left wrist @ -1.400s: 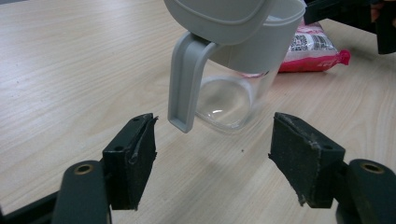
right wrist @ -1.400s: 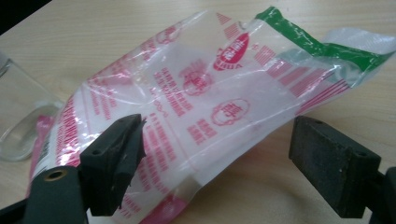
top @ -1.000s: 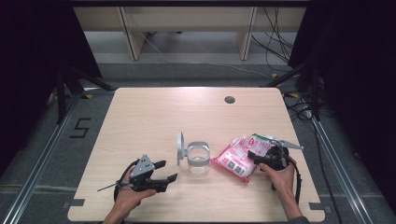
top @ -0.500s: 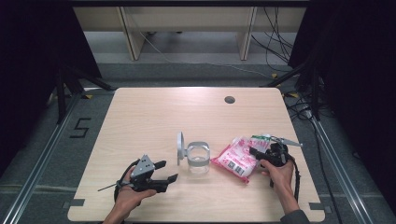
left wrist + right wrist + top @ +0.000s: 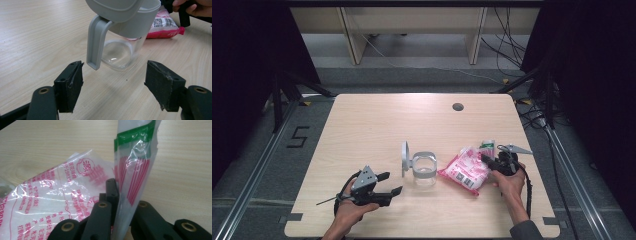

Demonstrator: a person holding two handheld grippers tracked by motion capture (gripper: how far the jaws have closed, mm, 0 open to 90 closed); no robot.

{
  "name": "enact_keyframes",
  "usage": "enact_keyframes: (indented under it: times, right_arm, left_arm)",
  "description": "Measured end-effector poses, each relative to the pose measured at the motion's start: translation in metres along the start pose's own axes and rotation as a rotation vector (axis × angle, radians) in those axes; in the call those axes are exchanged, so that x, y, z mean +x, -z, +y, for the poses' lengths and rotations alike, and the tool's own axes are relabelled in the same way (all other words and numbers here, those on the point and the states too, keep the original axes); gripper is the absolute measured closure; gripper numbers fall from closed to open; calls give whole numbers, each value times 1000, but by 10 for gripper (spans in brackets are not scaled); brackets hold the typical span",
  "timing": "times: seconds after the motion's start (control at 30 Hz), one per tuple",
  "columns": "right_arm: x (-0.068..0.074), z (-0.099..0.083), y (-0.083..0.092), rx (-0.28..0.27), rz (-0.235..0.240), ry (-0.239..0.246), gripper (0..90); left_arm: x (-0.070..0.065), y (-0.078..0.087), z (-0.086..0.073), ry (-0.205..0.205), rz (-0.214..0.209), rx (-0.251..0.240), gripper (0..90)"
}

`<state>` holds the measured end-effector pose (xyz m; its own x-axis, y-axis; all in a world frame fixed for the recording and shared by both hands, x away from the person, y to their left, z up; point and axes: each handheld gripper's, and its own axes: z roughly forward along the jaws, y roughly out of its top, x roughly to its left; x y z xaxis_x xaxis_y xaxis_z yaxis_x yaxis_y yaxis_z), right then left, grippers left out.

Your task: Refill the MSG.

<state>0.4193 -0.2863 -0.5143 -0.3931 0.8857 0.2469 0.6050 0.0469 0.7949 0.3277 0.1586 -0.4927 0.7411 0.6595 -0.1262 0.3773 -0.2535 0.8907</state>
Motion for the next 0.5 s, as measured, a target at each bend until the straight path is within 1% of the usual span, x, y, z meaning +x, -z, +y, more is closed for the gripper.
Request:
enact_keyframes:
  times: [0.07, 0.1, 0.13, 0.17, 0.2, 0.23, 0.27, 0.3, 0.33, 0.37, 0.4, 0.43, 0.47, 0.5]
  right_arm:
    - [1, 2, 3, 10, 2, 6, 894]
    - [1, 2, 3, -3, -1, 29, 897]
    - [5, 1, 3, -14, 6, -3, 900]
    - [5, 1, 3, -14, 6, -3, 900]
    - [3, 4, 5, -35, 5, 43, 900]
    - [5, 6, 7, -27, 16, 46, 900]
    - [9, 6, 7, -27, 10, 28, 900]
    - [9, 6, 7, -27, 10, 28, 900]
    - [9, 8, 9, -25, 17, 67, 900]
    - [10, 10, 10, -36, 17, 81, 900]
    - [13, 11, 12, -42, 26, 82, 900]
    - [18, 12, 15, -46, 35, 37, 900]
    - [20, 14, 17, -64, 48, 52, 900]
    - [21, 14, 18, -84, 54, 66, 900]
  left_arm:
    - [0, 0, 0, -2, 3, 1, 296]
    - [-1, 0, 0, 6, -7, -7, 296]
    - [-1, 0, 0, 5, -7, -9, 296]
    - [-1, 0, 0, 5, -7, -9, 296]
    - [-1, 0, 0, 5, -7, -9, 296]
    - [-1, 0, 0, 4, -4, -6, 296]
    - [-1, 0, 0, 4, -4, -6, 296]
    - [-1, 0, 0, 5, -7, -7, 296]
    - [-1, 1, 0, 3, -1, -4, 296]
    - [-1, 1, 1, 4, -3, -7, 296]
    - [-1, 0, 0, 4, -8, -11, 296]
    - [-1, 0, 0, -1, -6, -5, 296]
    - [-2, 0, 0, 9, -10, -9, 296]
    - [-2, 1, 0, 2, -5, -4, 296]
